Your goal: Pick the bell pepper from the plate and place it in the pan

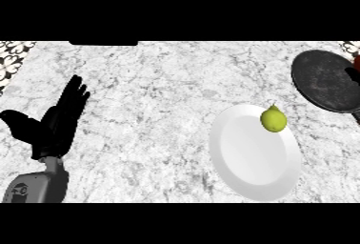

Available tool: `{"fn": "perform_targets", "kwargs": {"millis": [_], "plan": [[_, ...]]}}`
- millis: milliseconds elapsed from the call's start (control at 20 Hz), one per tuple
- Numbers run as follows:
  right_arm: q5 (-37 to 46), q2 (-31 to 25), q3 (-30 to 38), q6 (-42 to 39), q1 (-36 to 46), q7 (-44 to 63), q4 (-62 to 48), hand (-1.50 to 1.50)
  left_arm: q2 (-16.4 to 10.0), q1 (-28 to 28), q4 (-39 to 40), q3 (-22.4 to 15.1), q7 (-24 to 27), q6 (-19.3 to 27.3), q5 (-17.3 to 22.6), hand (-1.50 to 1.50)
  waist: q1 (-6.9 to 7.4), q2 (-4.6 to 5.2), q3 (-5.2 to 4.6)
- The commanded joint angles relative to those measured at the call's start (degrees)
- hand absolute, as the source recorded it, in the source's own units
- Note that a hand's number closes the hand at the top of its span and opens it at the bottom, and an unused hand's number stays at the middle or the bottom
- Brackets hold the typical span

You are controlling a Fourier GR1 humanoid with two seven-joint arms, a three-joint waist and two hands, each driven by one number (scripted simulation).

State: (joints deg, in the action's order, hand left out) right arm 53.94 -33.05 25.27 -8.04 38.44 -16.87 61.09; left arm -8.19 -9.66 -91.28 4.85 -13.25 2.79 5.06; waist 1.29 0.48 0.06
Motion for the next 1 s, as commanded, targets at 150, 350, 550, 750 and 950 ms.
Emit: {"fn": "perform_targets", "kwargs": {"millis": [150, 350, 550, 750, 950], "plan": [[1.2, -3.1, 1.0, 10.8, 7.5, -11.6, -24.8, 1.50, -1.6, -2.9, -1.0, 1.2, -3.4, -0.8, 1.3, 0.00, 1.40, 0.49, 0.10], [1.1, -3.8, 1.6, 13.5, 8.7, -17.7, -33.8, 1.50, 0.5, -1.6, -1.4, -0.9, -1.2, 0.4, -0.5, 0.00, 2.12, 0.82, 0.17], [2.6, -2.6, 1.3, 18.6, 10.8, -19.5, -40.2, 1.50, 0.1, -2.0, -0.8, 0.1, -1.4, -0.4, 0.7, 0.00, 2.36, 0.84, 0.16], [4.9, -1.9, 0.8, 20.8, 9.2, -14.8, -45.5, 1.50, 0.8, -0.8, -0.2, -1.8, 0.1, -0.7, -0.8, 0.00, 2.91, 1.23, 0.21], [3.6, -6.5, 2.9, 13.5, 11.8, -10.1, -50.1, -1.50, 0.4, -1.3, 0.0, -0.6, 0.5, -1.4, 0.5, 0.00, 3.68, 1.54, 0.25]]}}
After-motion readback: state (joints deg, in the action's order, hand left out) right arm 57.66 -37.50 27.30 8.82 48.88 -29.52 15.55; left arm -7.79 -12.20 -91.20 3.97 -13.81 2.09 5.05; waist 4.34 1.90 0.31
